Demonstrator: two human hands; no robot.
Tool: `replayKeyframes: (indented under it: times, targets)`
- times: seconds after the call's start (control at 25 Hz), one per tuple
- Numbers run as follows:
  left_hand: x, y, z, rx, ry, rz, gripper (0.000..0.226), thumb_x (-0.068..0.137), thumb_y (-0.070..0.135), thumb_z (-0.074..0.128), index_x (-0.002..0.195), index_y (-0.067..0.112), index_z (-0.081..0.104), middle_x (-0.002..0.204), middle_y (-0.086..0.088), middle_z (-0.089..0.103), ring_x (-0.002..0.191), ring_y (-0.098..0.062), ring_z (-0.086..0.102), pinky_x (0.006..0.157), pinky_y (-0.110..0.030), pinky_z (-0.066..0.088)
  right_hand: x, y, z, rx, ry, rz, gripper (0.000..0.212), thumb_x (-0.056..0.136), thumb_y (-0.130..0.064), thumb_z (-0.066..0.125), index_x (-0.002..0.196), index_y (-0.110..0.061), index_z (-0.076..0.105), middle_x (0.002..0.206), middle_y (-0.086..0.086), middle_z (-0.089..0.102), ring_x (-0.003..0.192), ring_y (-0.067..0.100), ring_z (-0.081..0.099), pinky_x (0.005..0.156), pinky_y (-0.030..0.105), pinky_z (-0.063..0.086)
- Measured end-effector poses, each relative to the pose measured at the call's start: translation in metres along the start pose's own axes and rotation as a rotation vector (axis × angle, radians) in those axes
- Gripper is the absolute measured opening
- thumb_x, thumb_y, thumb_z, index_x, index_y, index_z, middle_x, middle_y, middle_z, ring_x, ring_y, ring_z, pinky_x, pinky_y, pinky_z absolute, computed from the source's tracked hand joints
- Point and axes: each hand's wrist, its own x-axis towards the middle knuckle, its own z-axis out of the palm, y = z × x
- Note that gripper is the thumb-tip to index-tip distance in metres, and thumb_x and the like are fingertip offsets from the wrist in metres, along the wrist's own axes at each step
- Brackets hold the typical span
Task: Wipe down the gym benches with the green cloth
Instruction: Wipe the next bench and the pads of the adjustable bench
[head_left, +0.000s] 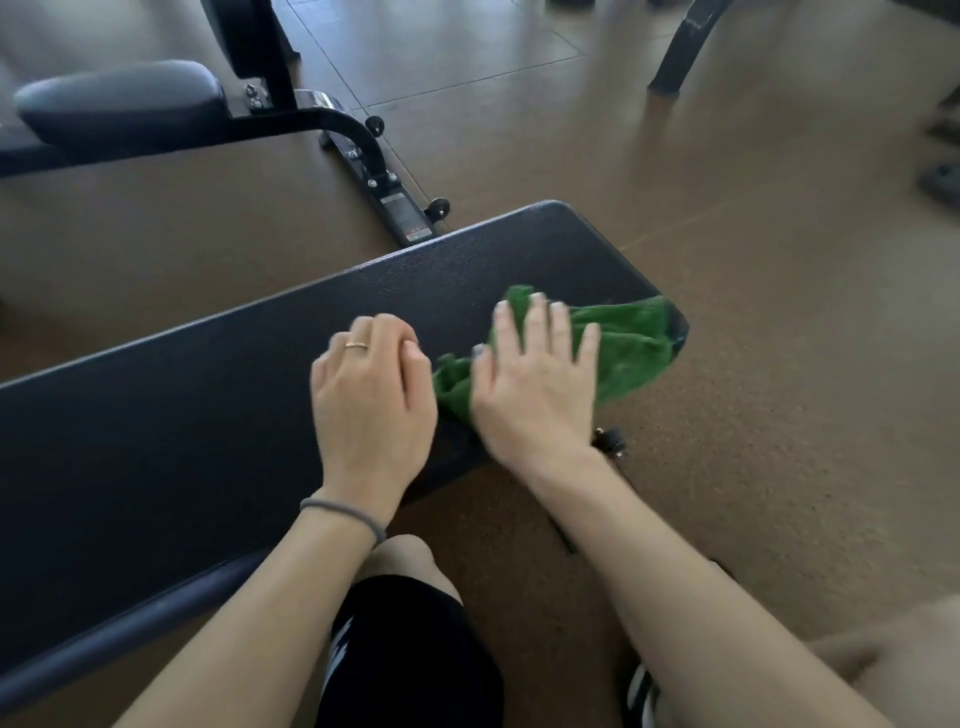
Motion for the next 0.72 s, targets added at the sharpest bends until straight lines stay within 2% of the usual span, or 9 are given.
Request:
replayKeyframes:
  times: [0.08,0.16,0.28,0.32,0.4,0.48,0.56,0.64,0.72]
  targets:
    - [0.004,-0.012,-0.027,-0.118,0.134,-0.050,0.022,0.097,0.020,0.038,0.094,0.012,0.058,0.096,-0.007,0.062,0.090,-0.033,0.055,0.085,-0.046,0.042,-0.024,-0.057,0.006,0.023,-0.046,-0.243,0.066,0.106,-0.050,0.023,0.165,-0.023,0.017,0.172,0.014,0.013,0.159,0.034,0.006,0.124,0.060,-0.001]
    - [0.002,-0.027,-0.054,-0.145,0.197,-0.109,0.022,0.099,0.020,0.036,0.095,0.011,0.056,0.096,-0.003,0.058,0.092,-0.031,0.054,0.087,-0.048,0.043,-0.056,-0.102,0.010,0.065,-0.110,-0.548,0.068,0.105,-0.050,0.029,0.165,-0.021,0.016,0.171,0.013,0.017,0.159,0.034,0.008,0.124,0.060,0.000]
    - [-0.013,-0.053,-0.074,-0.040,0.165,-0.167,0.023,0.101,0.021,0.034,0.098,0.012,0.055,0.097,-0.001,0.057,0.092,-0.027,0.053,0.087,-0.043,0.039,-0.071,-0.081,0.011,0.084,-0.087,-0.856,0.059,0.105,-0.051,0.033,0.158,-0.026,0.039,0.167,0.007,0.033,0.156,0.029,0.024,0.125,0.056,0.011]
    - [-0.022,-0.061,-0.074,0.010,0.140,-0.171,0.024,0.102,0.022,0.035,0.100,0.012,0.056,0.098,-0.003,0.059,0.092,-0.028,0.053,0.087,-0.042,0.038,-0.060,-0.056,0.009,0.066,-0.038,-0.867,0.056,0.104,-0.052,0.036,0.154,-0.030,0.046,0.164,0.006,0.039,0.153,0.028,0.032,0.124,0.054,0.017]
    - [-0.039,-0.075,-0.073,0.119,0.091,-0.155,0.025,0.102,0.024,0.036,0.102,0.012,0.058,0.101,-0.006,0.062,0.092,-0.029,0.055,0.088,-0.043,0.039,-0.027,-0.005,0.007,0.026,0.056,-0.739,0.052,0.103,-0.050,0.038,0.150,-0.034,0.052,0.160,0.005,0.046,0.148,0.027,0.041,0.122,0.052,0.025]
    - [-0.052,-0.084,-0.071,0.237,0.075,-0.114,0.024,0.102,0.024,0.038,0.103,0.012,0.059,0.102,-0.008,0.063,0.092,-0.030,0.057,0.090,-0.047,0.042,-0.002,0.024,-0.003,-0.017,0.036,-0.530,0.055,0.103,-0.051,0.028,0.154,-0.038,0.046,0.163,0.003,0.041,0.152,0.025,0.035,0.125,0.051,0.021]
    - [-0.058,-0.085,-0.070,0.292,0.074,-0.104,0.021,0.101,0.023,0.040,0.104,0.012,0.059,0.104,-0.008,0.062,0.095,-0.030,0.058,0.094,-0.048,0.043,-0.004,0.003,0.001,-0.015,0.019,-0.370,0.060,0.103,-0.053,0.017,0.159,-0.038,0.033,0.168,0.001,0.029,0.157,0.023,0.022,0.127,0.052,0.011]
    - [-0.058,-0.085,-0.068,0.291,0.073,-0.125,0.020,0.101,0.023,0.041,0.106,0.014,0.058,0.106,-0.007,0.061,0.099,-0.030,0.057,0.097,-0.049,0.043,-0.034,-0.047,0.006,0.030,0.002,-0.402,0.061,0.103,-0.050,0.018,0.160,-0.034,0.033,0.169,0.003,0.028,0.157,0.026,0.021,0.126,0.056,0.010]
    - [-0.057,-0.086,-0.068,0.287,0.088,-0.142,0.019,0.100,0.022,0.041,0.106,0.014,0.057,0.107,-0.007,0.061,0.100,-0.030,0.057,0.098,-0.048,0.043,-0.068,-0.079,0.009,0.083,-0.026,-0.600,0.057,0.106,-0.046,0.024,0.158,-0.030,0.038,0.167,0.004,0.032,0.156,0.028,0.025,0.125,0.057,0.013]
